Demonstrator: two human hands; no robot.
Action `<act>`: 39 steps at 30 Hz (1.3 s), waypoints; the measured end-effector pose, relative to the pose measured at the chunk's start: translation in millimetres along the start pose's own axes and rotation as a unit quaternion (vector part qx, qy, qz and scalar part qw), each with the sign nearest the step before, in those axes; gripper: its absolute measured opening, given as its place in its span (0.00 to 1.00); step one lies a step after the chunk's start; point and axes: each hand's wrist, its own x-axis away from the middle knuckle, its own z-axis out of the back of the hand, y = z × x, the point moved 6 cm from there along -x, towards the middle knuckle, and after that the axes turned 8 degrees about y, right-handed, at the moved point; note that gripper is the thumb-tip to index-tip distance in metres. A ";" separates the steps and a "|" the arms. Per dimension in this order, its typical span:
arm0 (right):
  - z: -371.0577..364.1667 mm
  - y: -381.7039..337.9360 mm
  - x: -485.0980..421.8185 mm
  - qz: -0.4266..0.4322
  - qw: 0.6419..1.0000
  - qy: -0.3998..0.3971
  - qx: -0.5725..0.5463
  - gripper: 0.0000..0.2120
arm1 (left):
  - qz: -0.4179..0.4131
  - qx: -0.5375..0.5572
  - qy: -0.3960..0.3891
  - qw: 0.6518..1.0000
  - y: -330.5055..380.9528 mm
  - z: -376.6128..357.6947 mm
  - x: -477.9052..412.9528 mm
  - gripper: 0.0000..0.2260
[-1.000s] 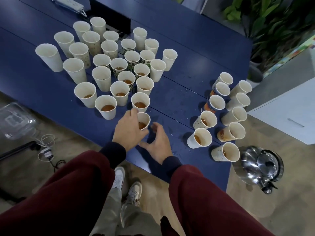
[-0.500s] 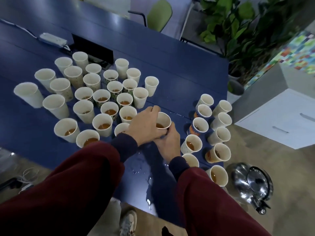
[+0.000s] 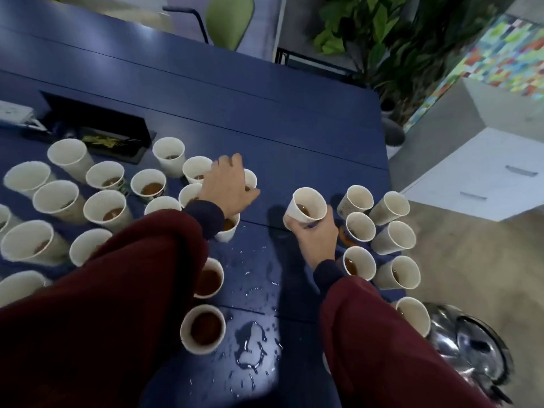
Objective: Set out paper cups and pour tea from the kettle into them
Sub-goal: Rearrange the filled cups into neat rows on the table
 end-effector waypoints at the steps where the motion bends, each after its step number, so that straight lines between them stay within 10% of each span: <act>1: -7.8 8.1 -13.7 -0.010 1.000 0.017 0.007 0.23 | -0.008 -0.020 -0.007 1.000 -3.4 -8.5 -16.6 0.30; 13: -30.5 52.7 -98.3 -0.053 0.992 0.109 0.043 0.26 | -0.043 -0.103 -0.147 0.983 -12.2 -60.2 -57.7 0.28; 39: -33.0 74.9 -93.8 -0.103 0.989 0.083 0.058 0.33 | -0.035 -0.012 -0.117 0.992 -12.9 -60.9 -54.6 0.19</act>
